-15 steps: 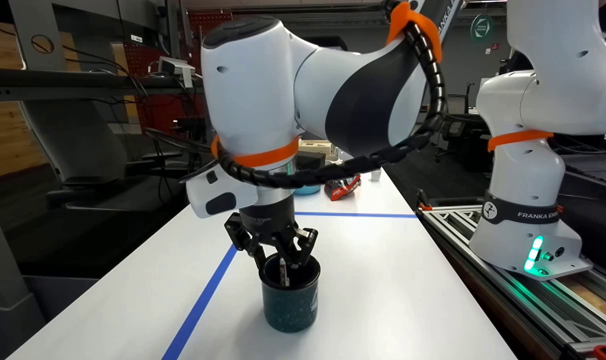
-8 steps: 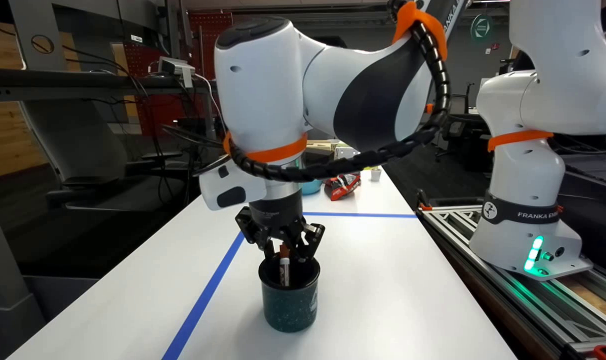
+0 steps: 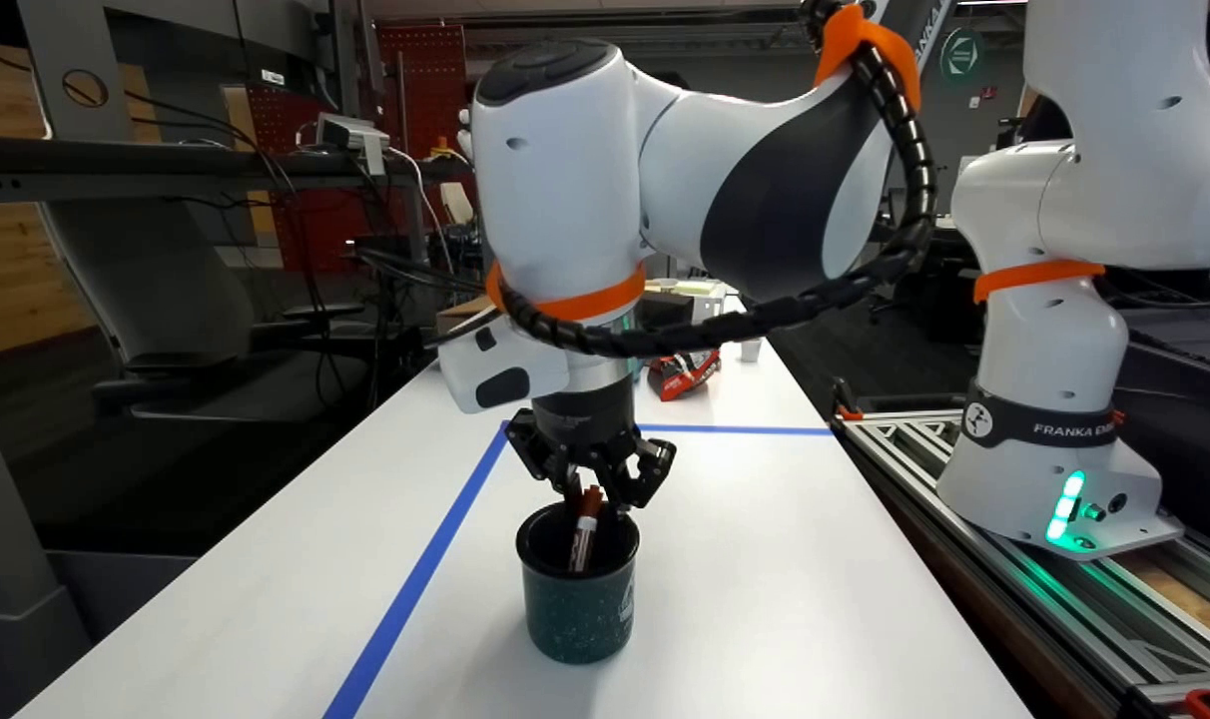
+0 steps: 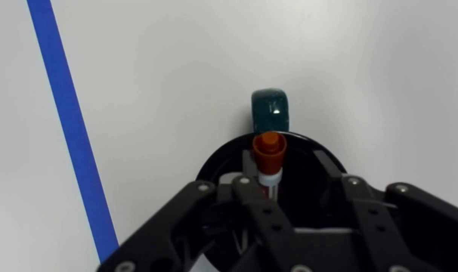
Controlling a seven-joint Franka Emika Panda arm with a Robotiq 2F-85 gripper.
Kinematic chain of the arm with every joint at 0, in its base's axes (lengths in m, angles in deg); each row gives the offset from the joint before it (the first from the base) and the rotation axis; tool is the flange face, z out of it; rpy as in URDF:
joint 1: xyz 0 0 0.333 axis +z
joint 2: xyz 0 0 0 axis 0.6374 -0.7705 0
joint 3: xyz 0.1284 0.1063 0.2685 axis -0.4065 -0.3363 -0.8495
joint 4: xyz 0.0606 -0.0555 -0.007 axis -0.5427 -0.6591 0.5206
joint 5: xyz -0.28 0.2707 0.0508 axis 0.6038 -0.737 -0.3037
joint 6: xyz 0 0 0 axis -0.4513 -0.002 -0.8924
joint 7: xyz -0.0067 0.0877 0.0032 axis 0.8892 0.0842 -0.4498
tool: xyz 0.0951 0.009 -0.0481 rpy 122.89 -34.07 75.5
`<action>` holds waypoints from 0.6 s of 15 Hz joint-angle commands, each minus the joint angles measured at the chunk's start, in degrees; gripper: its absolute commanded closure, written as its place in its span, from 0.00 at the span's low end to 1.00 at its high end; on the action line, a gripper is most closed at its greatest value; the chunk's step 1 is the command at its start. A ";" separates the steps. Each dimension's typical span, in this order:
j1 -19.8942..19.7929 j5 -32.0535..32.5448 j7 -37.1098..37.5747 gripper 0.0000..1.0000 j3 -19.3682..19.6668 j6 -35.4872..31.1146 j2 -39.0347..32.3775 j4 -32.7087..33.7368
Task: Take the marker out of the cup
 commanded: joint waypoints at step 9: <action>-0.13 -2.57 -0.59 0.95 -1.26 2.41 7.63 -2.18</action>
